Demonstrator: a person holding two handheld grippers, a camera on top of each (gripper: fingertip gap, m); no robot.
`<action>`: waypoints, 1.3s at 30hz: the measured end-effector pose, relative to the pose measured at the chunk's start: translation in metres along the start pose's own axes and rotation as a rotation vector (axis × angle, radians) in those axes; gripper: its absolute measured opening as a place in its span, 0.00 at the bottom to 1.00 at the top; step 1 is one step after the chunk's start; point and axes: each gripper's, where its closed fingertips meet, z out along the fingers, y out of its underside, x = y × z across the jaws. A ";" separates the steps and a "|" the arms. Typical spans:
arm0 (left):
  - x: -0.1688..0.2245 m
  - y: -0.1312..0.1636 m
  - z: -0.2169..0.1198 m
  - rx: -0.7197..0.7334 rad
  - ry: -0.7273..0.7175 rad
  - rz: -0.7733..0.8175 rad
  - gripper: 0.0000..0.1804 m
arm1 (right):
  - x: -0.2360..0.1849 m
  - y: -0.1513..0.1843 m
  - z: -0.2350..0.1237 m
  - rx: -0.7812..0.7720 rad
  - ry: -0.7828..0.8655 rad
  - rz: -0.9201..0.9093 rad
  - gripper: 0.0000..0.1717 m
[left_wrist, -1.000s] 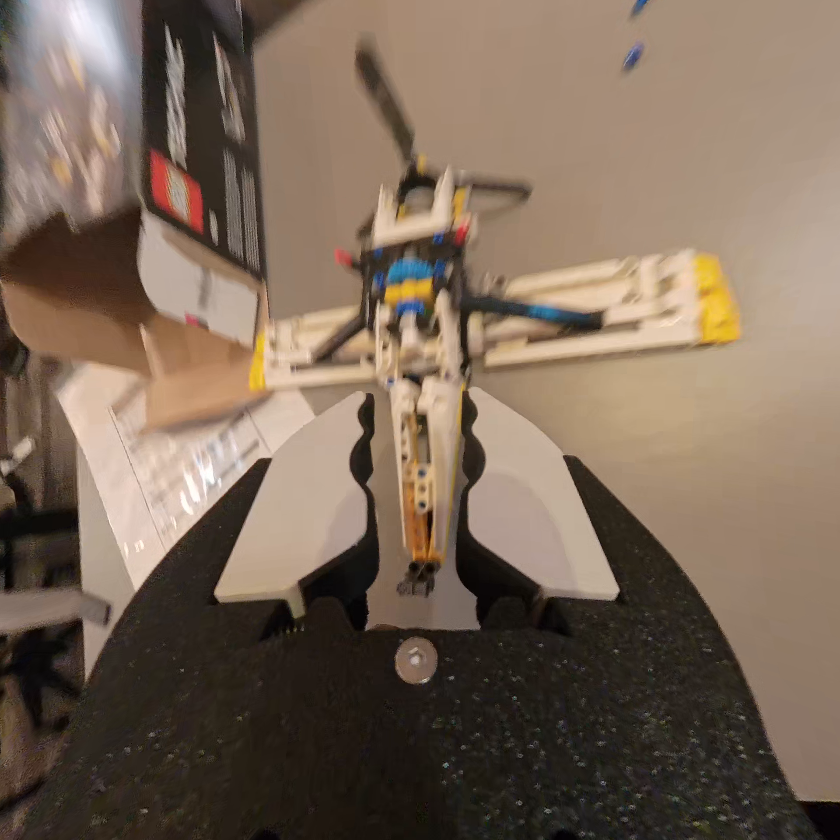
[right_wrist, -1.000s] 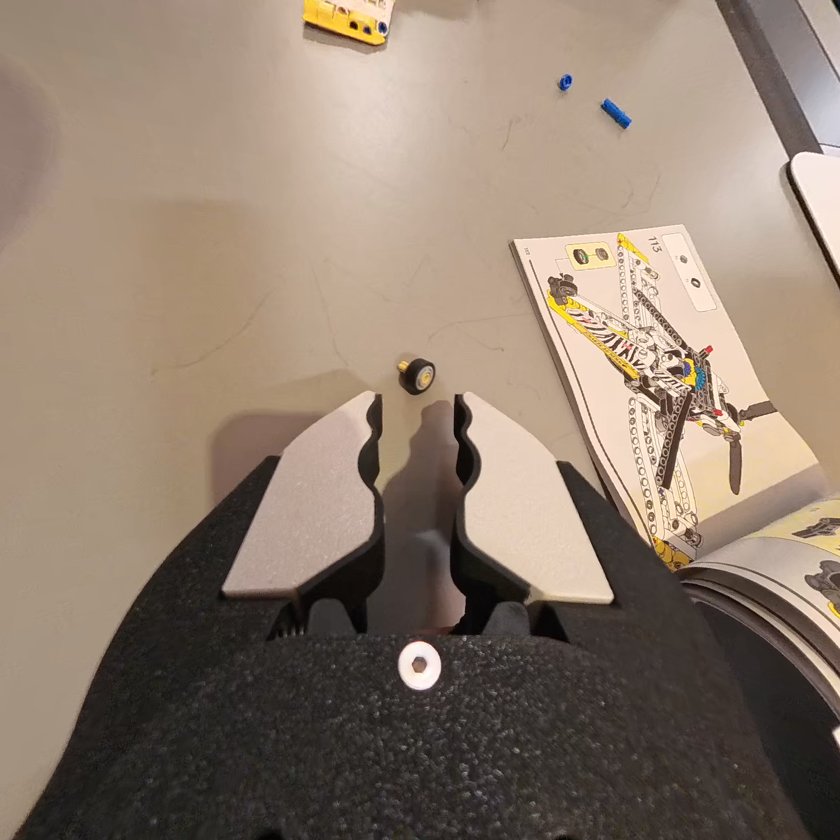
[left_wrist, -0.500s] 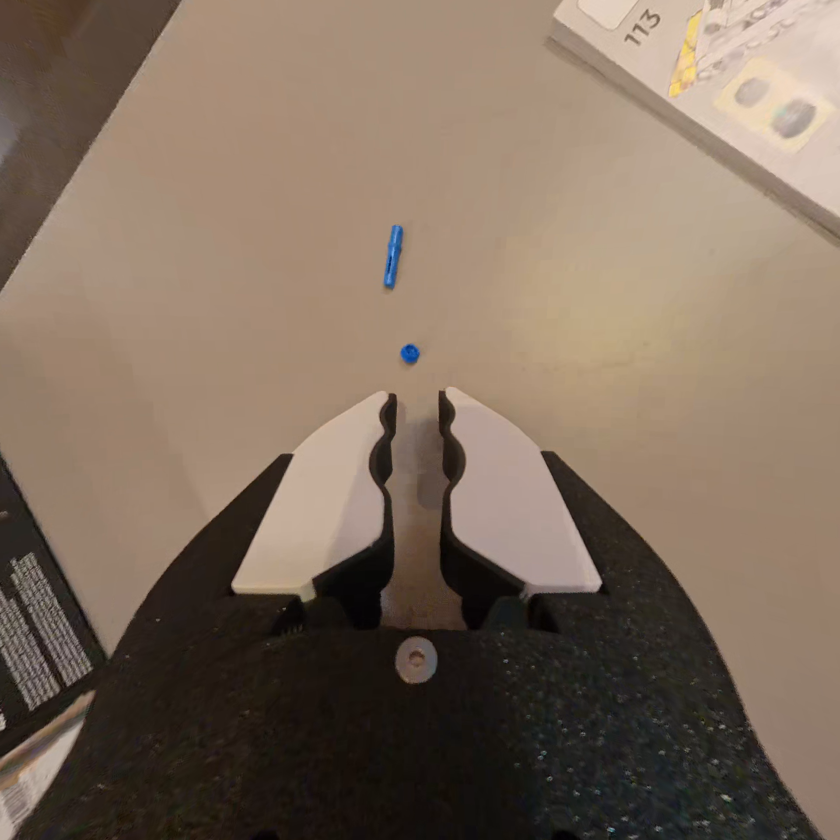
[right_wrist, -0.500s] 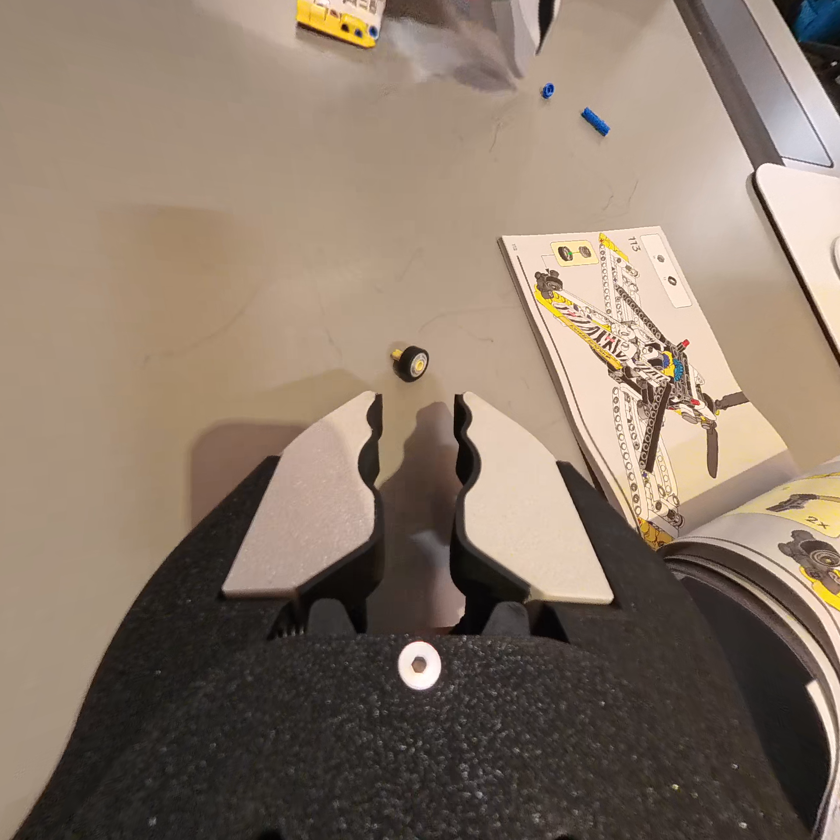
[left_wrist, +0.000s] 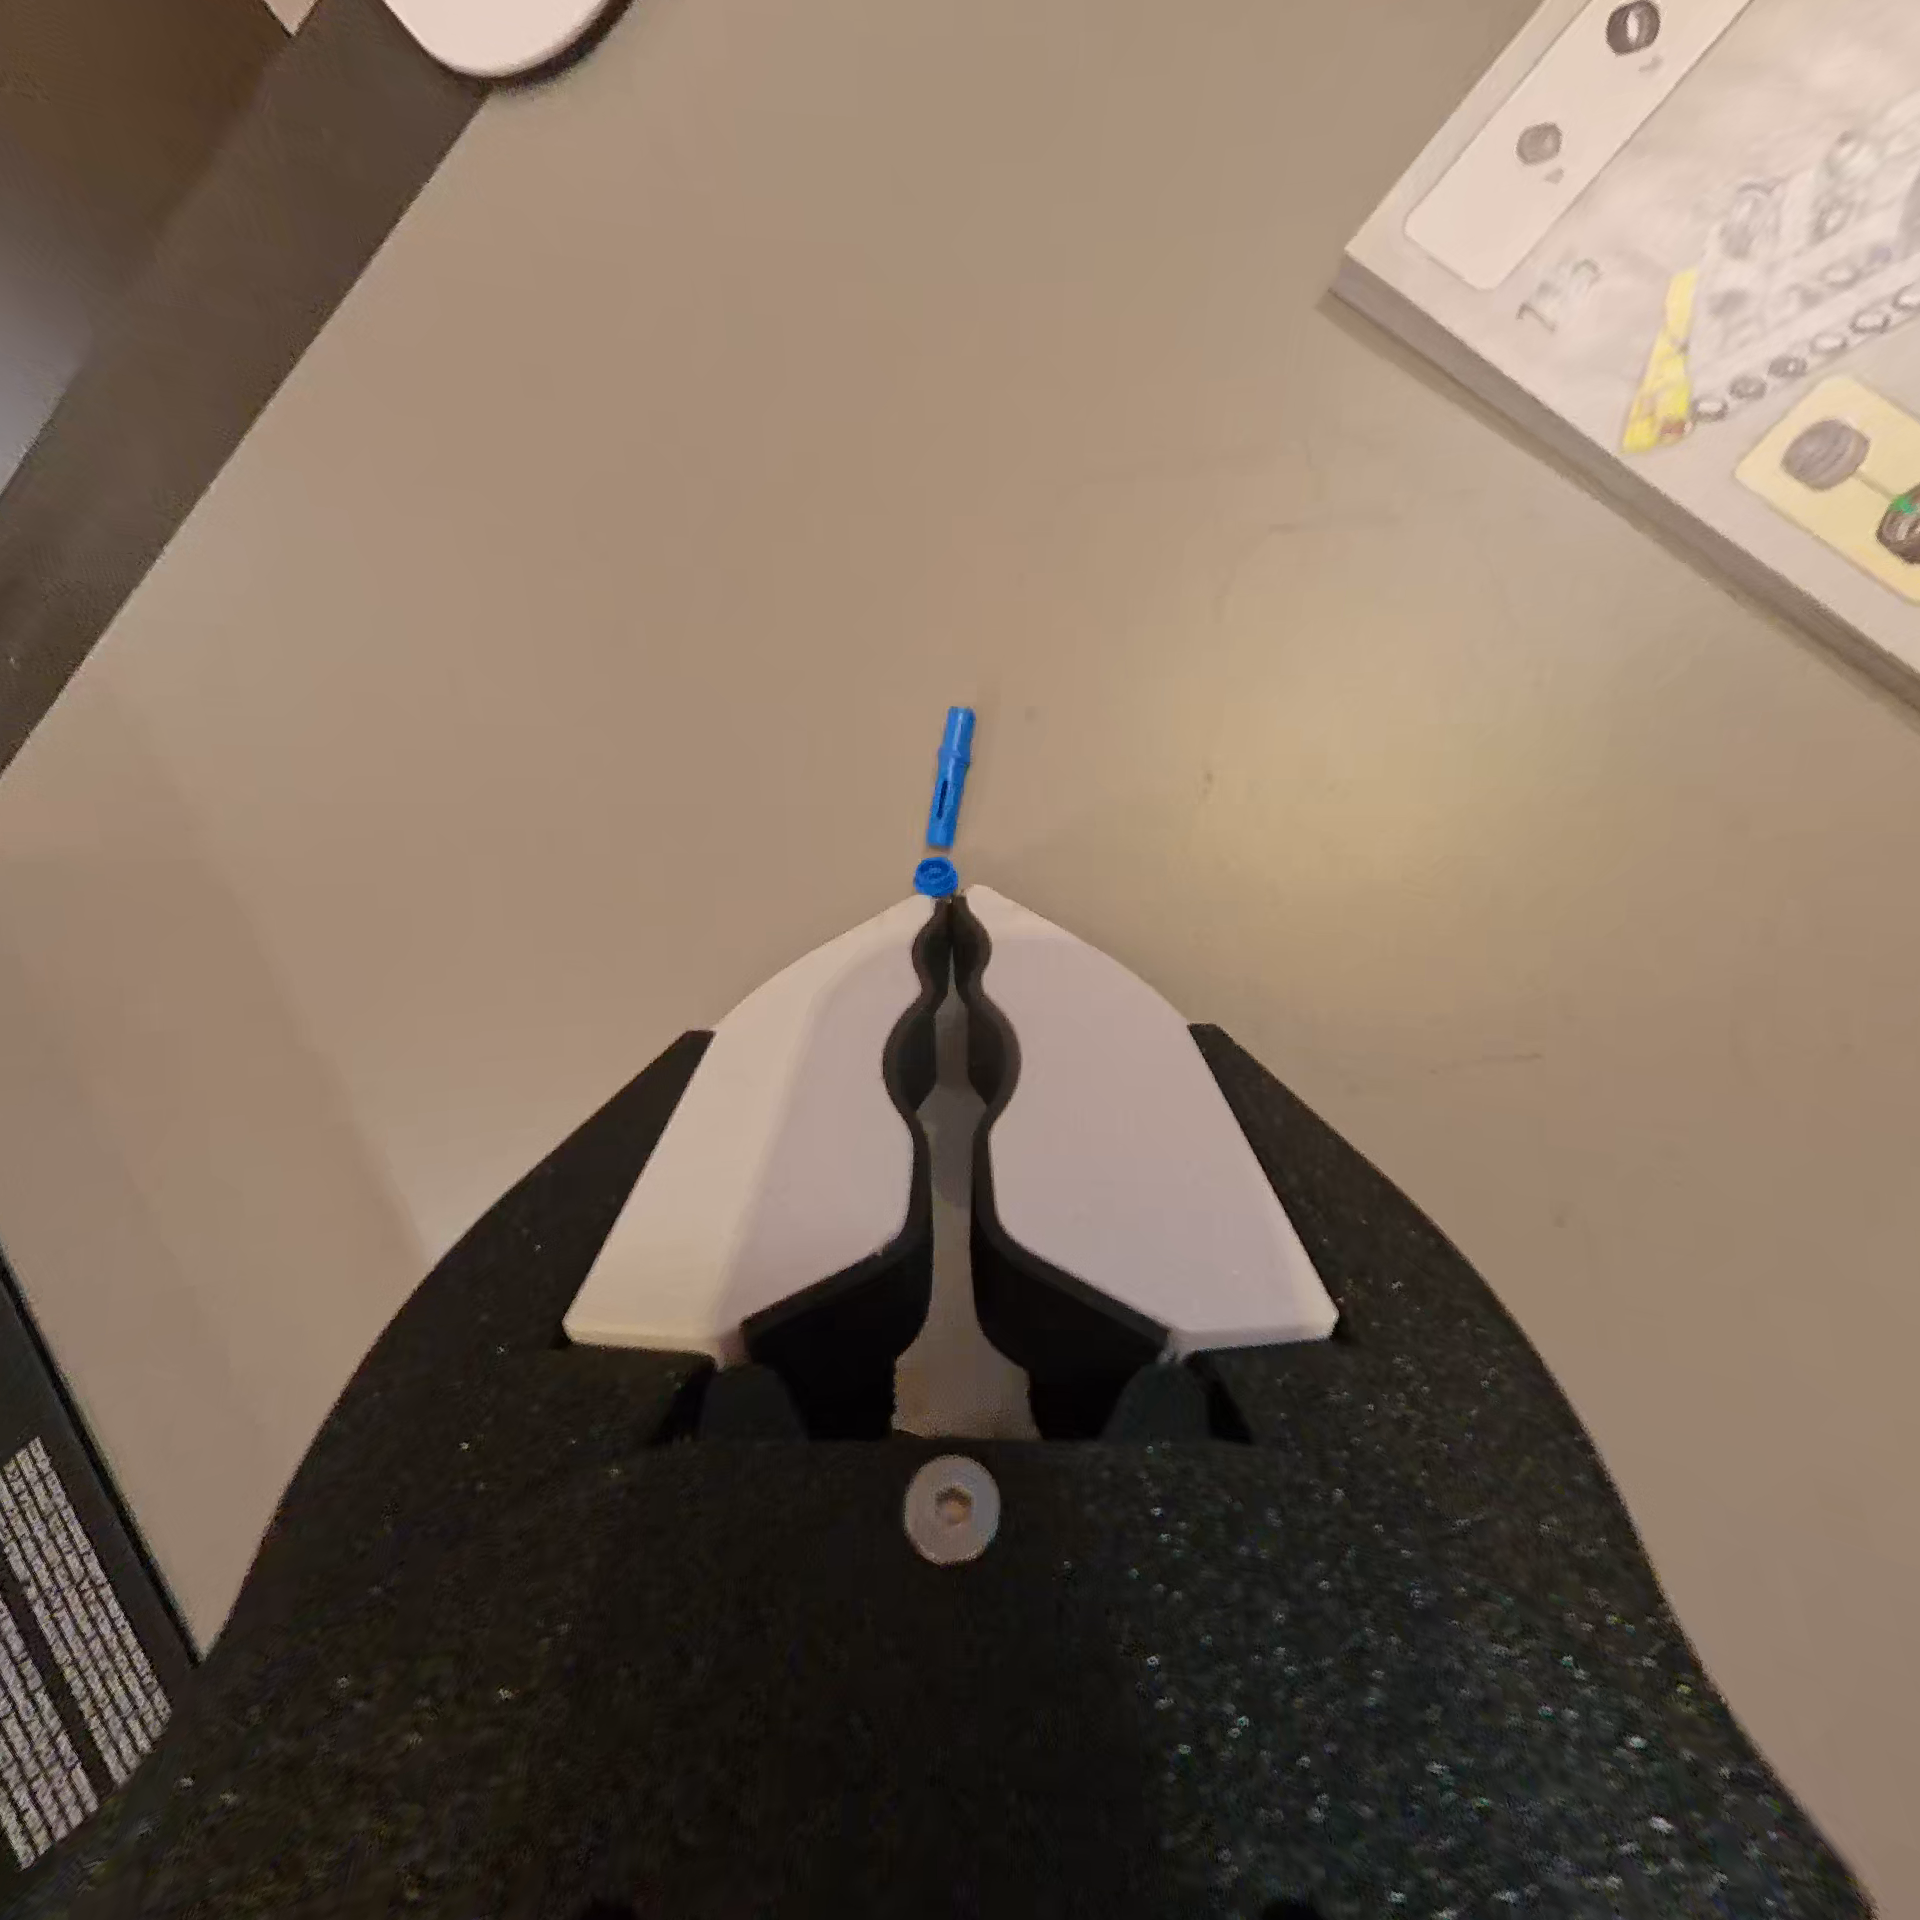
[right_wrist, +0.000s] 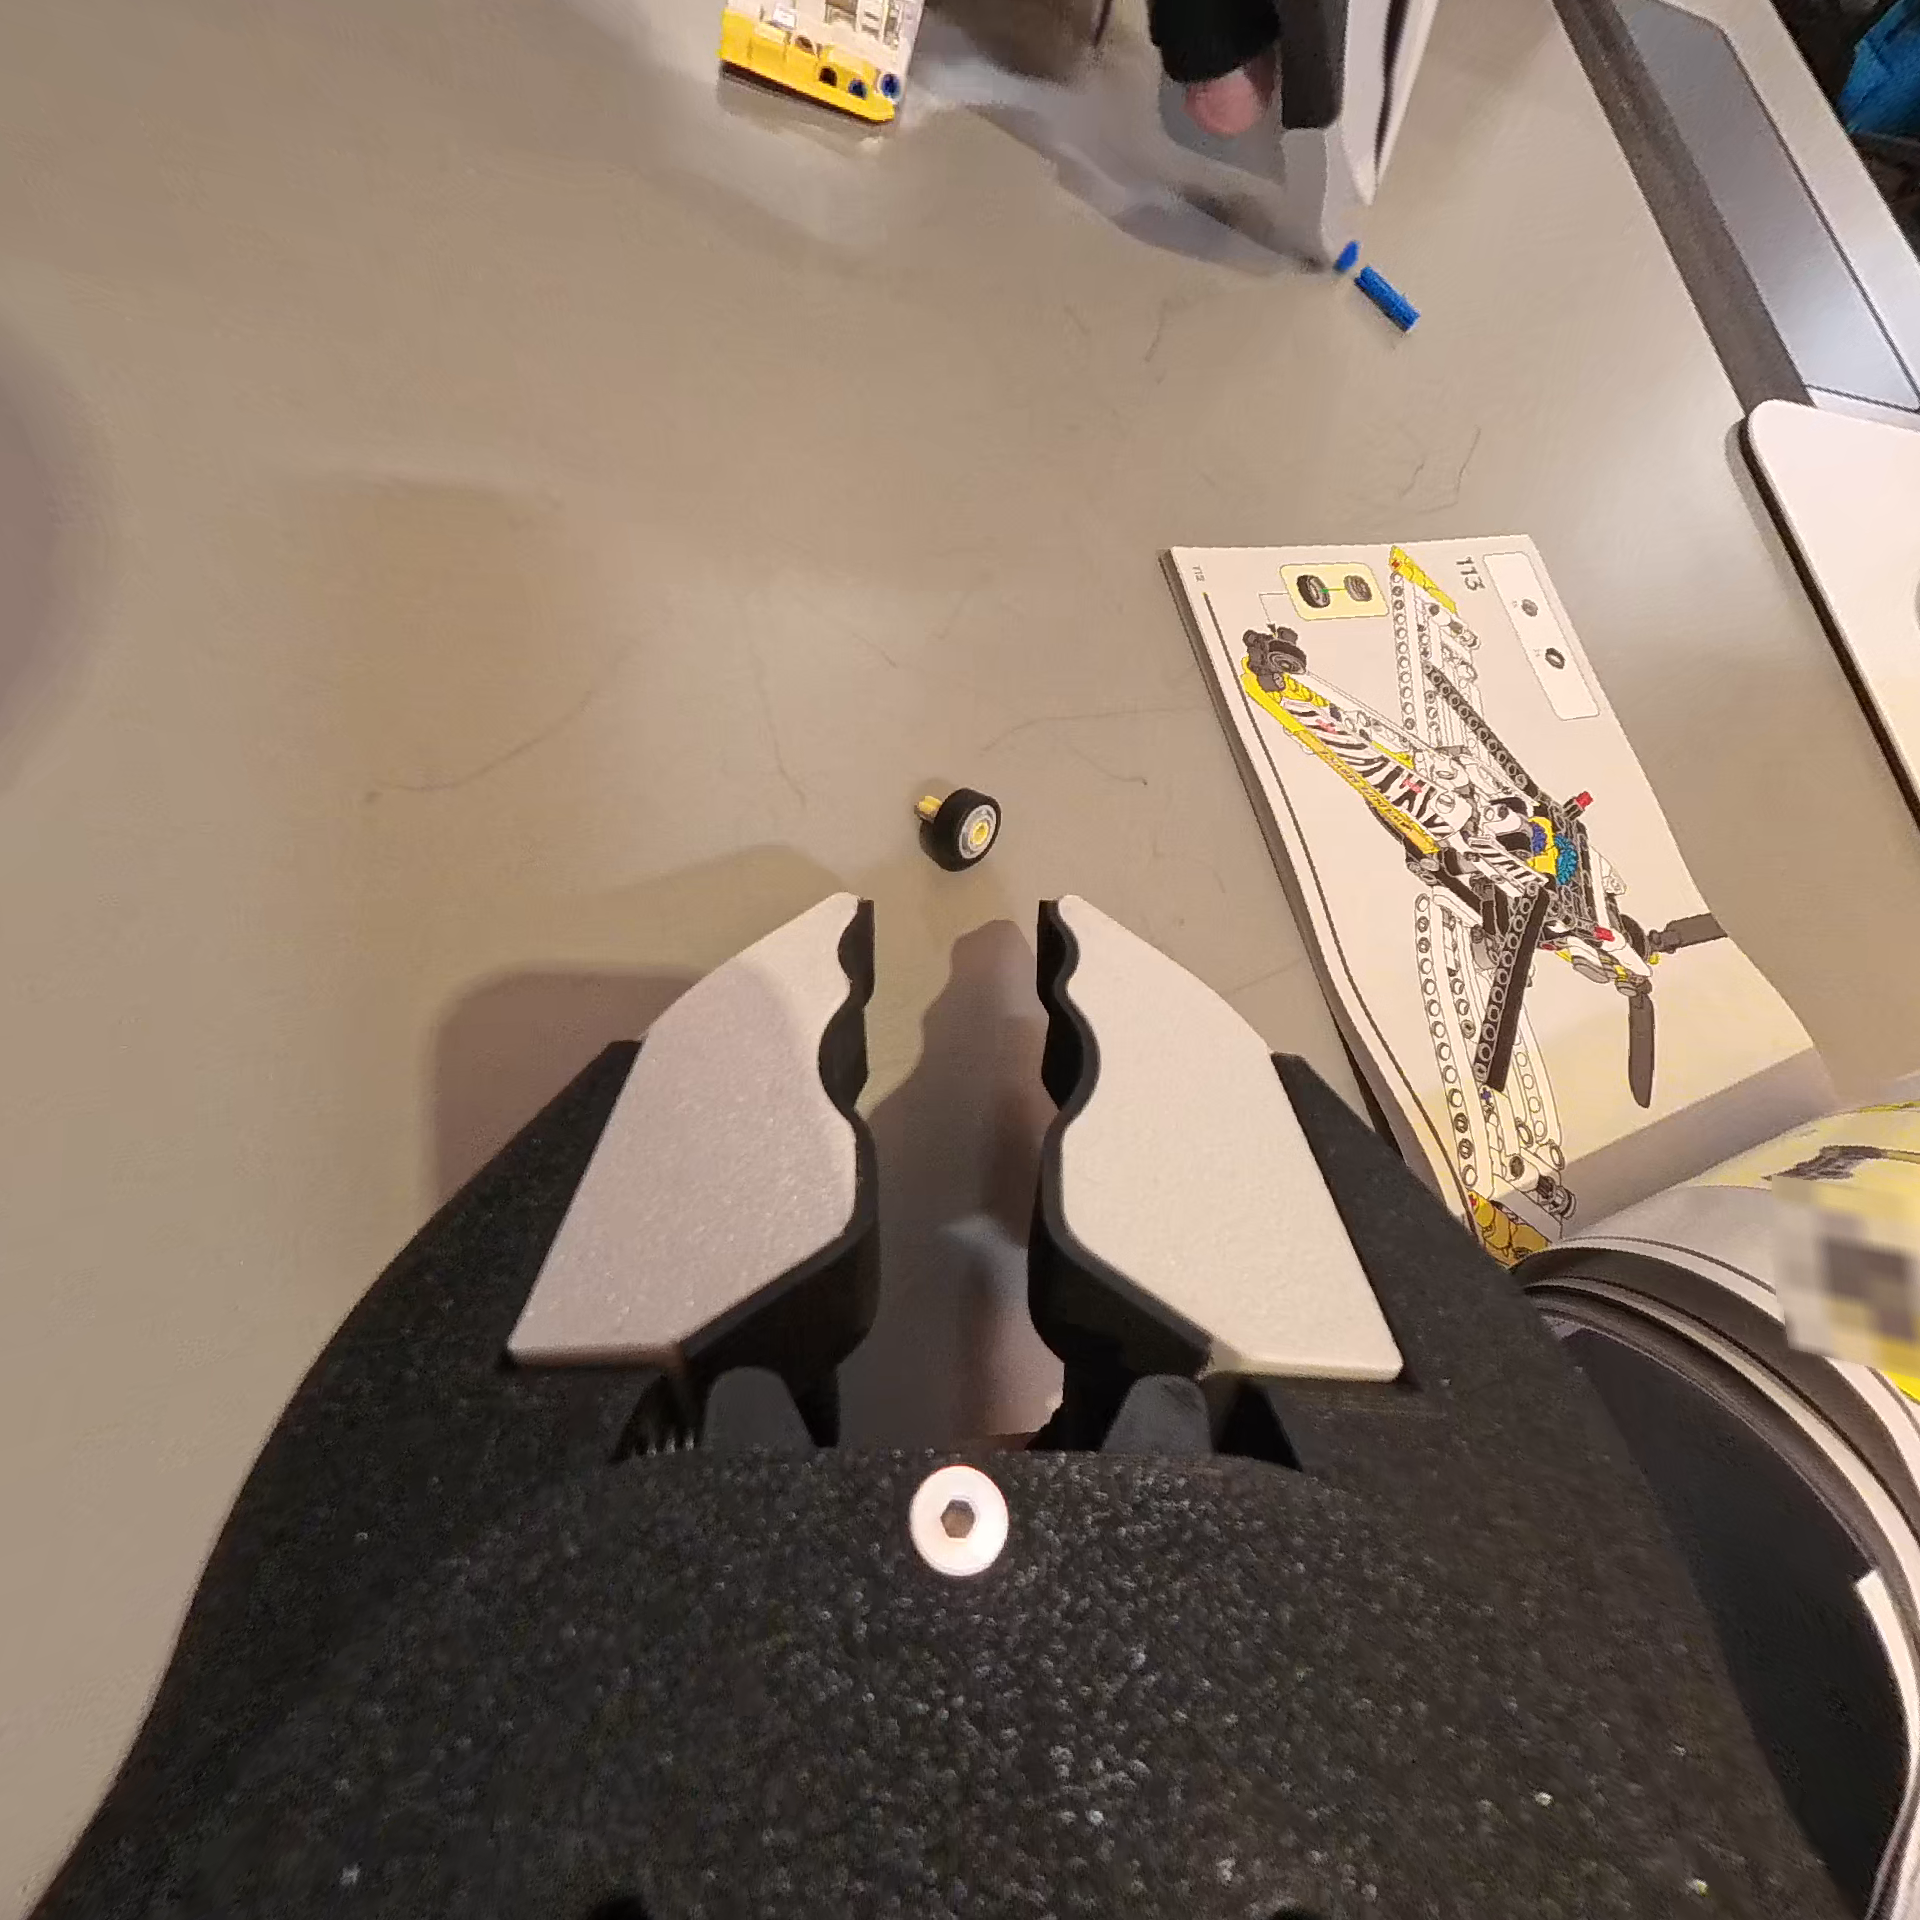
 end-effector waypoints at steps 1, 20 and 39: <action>-0.001 -0.002 0.002 0.003 0.002 -0.001 0.00 | 0.000 0.000 0.000 -0.002 0.001 -0.002 0.17; 0.056 -0.047 -0.059 0.323 0.070 0.082 0.11 | 0.001 -0.002 0.004 -0.006 -0.002 -0.009 0.18; 0.205 -0.050 -0.068 0.523 0.444 0.423 0.13 | 0.011 -0.030 0.016 0.104 -0.083 0.304 0.04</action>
